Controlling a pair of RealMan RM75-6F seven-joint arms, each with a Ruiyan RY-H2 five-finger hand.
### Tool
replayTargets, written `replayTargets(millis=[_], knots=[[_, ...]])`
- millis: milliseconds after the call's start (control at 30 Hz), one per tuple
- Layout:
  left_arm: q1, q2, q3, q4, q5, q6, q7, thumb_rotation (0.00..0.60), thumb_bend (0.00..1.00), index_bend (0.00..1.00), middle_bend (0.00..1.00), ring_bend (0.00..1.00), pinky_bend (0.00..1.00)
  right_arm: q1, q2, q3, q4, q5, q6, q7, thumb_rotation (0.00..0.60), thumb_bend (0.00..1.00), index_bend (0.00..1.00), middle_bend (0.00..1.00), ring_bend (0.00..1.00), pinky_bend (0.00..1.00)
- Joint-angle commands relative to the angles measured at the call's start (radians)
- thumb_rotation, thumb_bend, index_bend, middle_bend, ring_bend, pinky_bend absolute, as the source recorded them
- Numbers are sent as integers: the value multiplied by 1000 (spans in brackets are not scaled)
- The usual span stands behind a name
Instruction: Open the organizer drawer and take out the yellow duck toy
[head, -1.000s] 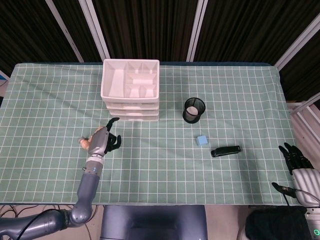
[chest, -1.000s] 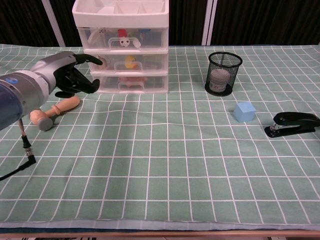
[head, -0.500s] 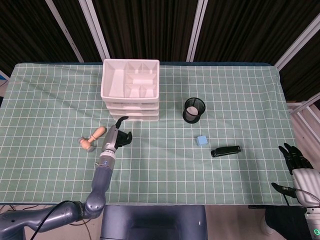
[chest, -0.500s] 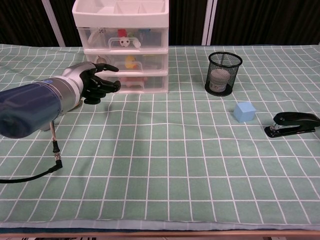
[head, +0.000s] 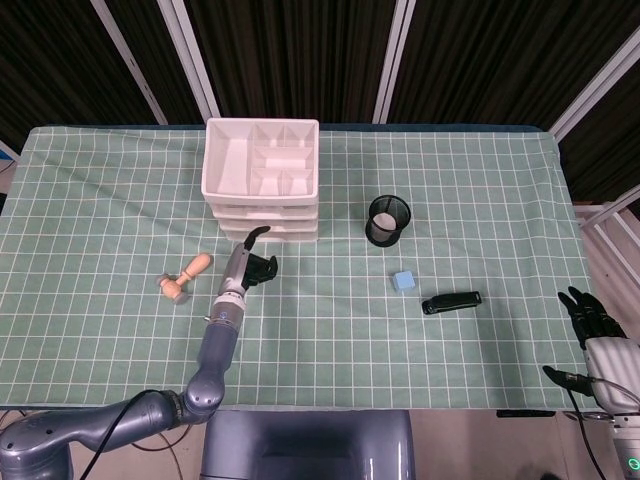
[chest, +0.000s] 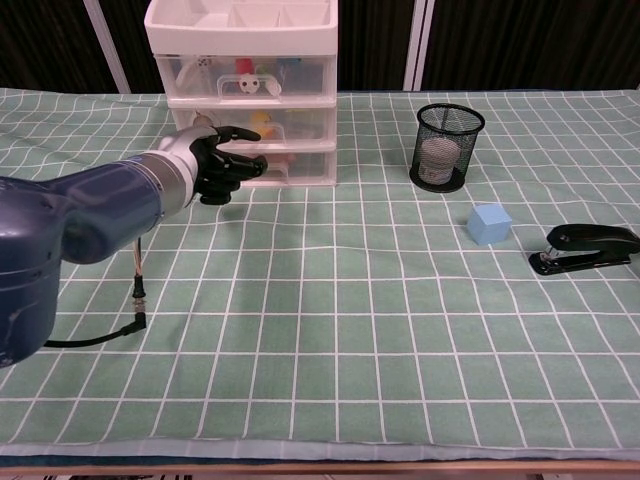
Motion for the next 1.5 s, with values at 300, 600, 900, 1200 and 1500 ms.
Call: replayTargets(millis=[300, 600, 900, 1200, 1500], knots=[[-47, -27, -12, 75, -15, -61, -62, 600, 545, 152, 1000, 1000, 1000, 0, 1, -2, -5, 2, -6, -1, 600, 35, 0, 0, 0, 226], [-72, -50, -19, 116, 2, -77, -114, 600, 545, 152, 1000, 1000, 1000, 1, 3, -3, -8, 3, -9, 3, 600, 37, 0, 0, 0, 226], [-84, -71, -27, 165, 28, -97, -186, 600, 545, 154, 1000, 1000, 1000, 0, 5, -2, -11, 8, -12, 7, 600, 40, 0, 0, 0, 226], [-86, -77, -20, 183, 49, -111, -229, 600, 544, 213, 1000, 1000, 1000, 0, 8, -4, -17, 11, -17, 6, 600, 42, 0, 0, 0, 226], [-81, -69, -6, 175, 60, -113, -245, 600, 544, 238, 1000, 1000, 1000, -1, 9, -4, -19, 11, -17, 6, 600, 43, 0, 0, 0, 226]])
